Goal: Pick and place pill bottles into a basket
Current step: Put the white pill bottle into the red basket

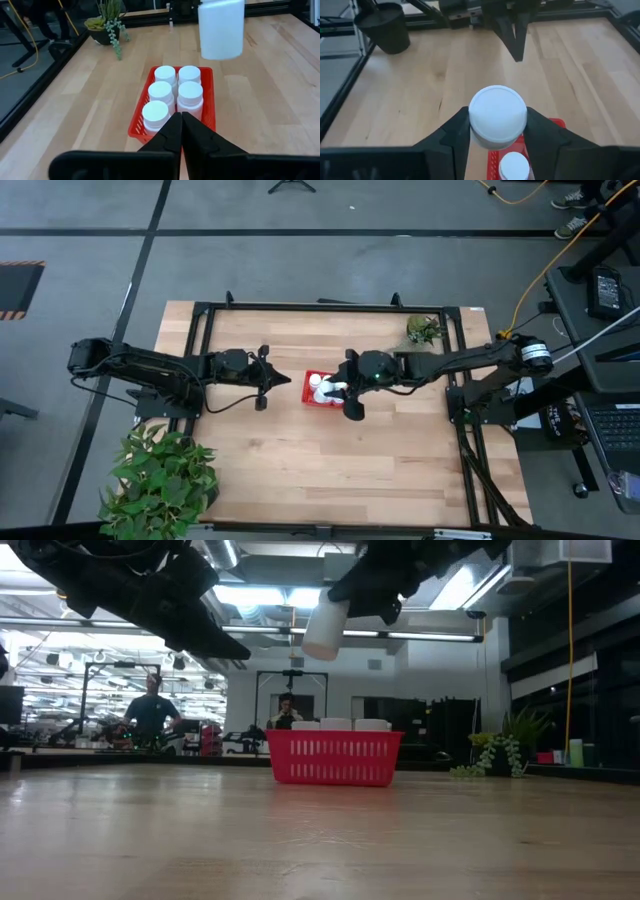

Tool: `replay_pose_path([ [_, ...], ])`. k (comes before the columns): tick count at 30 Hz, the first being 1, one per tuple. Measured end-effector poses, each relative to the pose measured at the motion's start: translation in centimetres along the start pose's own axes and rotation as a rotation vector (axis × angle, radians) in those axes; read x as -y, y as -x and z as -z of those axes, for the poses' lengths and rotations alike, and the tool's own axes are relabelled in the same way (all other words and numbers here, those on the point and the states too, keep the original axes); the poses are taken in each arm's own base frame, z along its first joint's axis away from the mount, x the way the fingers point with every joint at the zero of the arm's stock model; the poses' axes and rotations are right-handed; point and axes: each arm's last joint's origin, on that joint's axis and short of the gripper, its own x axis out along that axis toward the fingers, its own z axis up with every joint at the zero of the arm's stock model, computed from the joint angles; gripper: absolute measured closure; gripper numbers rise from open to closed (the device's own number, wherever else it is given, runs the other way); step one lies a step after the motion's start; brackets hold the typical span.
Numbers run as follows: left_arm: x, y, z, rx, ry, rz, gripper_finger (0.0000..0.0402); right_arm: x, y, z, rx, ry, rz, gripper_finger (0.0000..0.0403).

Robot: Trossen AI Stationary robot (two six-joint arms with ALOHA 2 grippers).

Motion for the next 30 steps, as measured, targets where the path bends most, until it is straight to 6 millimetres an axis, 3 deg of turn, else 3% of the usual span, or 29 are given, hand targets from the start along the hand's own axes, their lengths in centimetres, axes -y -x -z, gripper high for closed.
replay_pose_path([
  [17,0.0,0.0,0.0,0.000,0.000,-0.002,0.0396,-0.1,-3.1,-2.4,-0.106,0.011,0.102,0.0255],
  [30,0.0,0.0,0.0,0.000,0.000,-0.004,0.0395,-1.2,-5.8,-0.6,-0.194,0.174,0.117,0.0255],
])
